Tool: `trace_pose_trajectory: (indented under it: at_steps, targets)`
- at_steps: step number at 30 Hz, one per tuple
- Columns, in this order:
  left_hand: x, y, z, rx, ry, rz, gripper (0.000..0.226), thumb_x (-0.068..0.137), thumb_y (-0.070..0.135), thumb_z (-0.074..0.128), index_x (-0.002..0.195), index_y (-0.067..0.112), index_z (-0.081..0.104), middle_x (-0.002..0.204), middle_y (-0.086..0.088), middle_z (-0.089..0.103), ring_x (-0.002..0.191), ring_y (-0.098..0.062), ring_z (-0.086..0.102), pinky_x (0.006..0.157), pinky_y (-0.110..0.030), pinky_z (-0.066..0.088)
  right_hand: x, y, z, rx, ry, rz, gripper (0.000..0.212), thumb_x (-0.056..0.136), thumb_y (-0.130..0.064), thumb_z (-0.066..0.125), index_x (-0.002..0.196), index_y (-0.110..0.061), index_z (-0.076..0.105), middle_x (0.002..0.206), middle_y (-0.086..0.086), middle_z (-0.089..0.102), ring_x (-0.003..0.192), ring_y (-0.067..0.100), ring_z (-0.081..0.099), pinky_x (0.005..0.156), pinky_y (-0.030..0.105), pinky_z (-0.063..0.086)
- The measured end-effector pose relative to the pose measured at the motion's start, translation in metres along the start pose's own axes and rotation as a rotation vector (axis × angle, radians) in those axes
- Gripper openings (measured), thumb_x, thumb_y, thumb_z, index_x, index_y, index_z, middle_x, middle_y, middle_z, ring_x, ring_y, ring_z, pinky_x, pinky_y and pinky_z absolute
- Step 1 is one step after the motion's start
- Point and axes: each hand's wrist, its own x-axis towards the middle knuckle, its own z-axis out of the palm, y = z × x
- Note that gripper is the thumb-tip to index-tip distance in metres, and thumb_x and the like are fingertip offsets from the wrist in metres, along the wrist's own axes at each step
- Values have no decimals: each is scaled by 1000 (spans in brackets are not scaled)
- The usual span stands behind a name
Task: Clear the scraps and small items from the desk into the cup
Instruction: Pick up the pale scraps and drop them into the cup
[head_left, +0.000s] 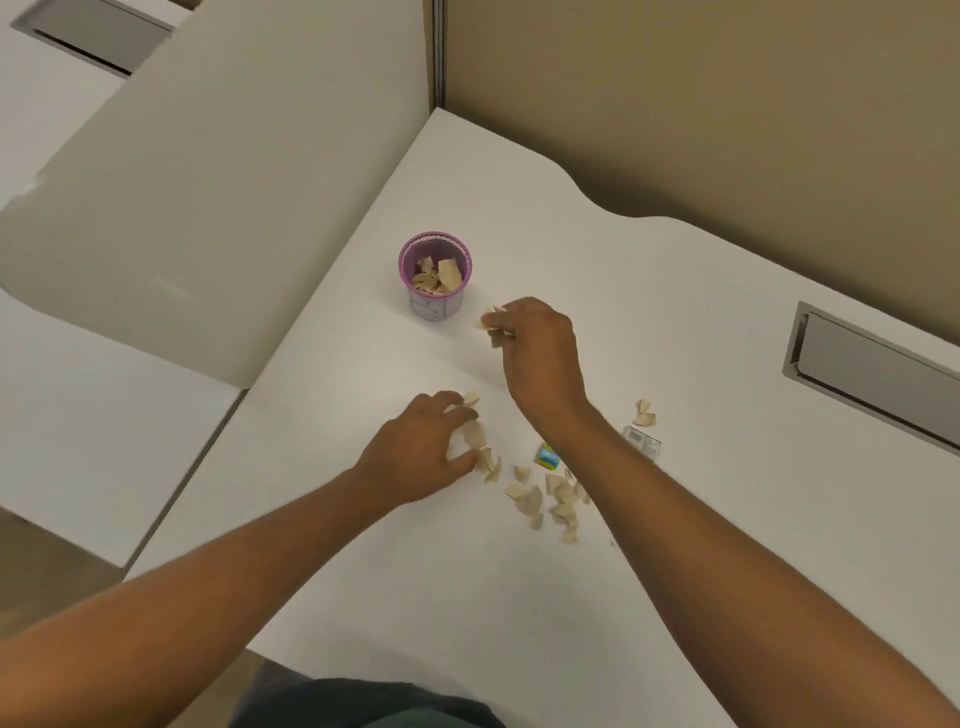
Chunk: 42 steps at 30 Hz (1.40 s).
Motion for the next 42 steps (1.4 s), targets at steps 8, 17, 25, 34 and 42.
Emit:
trace_pose_trajectory:
  at_steps: [8, 17, 25, 34, 42]
  targets:
    - [-13, 14, 46, 301, -30, 148, 82, 86, 67, 56, 157, 37, 28, 172, -4, 16, 137, -34, 38, 98, -46, 48, 103, -59, 23, -437, -317, -233, 18, 90, -1, 58, 100, -3, 73, 101, 17, 69, 94, 35, 66, 74, 35, 51]
    - [6, 17, 45, 341, -22, 170, 27, 94, 12, 46, 114, 13, 65, 132, -8, 55, 119, -32, 49, 77, -38, 56, 118, -71, 14, -503, -493, -199, 39, 81, -5, 69, 115, -22, 75, 116, 12, 70, 99, 36, 69, 83, 38, 58]
    - [15, 26, 35, 412, -96, 181, 22, 93, -6, 53, 105, 8, 65, 121, -9, 55, 115, -29, 52, 69, -36, 49, 51, -20, -37, 16, -157, 83, 33, 91, -2, 67, 111, -26, 76, 120, -6, 71, 98, 8, 65, 78, 9, 47]
    - [22, 19, 37, 301, -59, 177, 16, 95, 6, 57, 94, 11, 72, 111, -2, 66, 105, -24, 60, 88, -38, 53, -129, 108, -61, -183, -96, 622, 35, 97, -26, 57, 132, -23, 61, 138, 4, 57, 127, 29, 53, 103, 43, 48]
    - [18, 25, 25, 13, 111, 30, 28, 88, 1, 59, 109, 5, 77, 116, -6, 75, 114, -27, 67, 97, -37, 52, -182, 104, 8, -361, -167, 644, 98, 67, -72, 72, 146, -31, 33, 150, 3, 27, 122, 30, 38, 92, 40, 51]
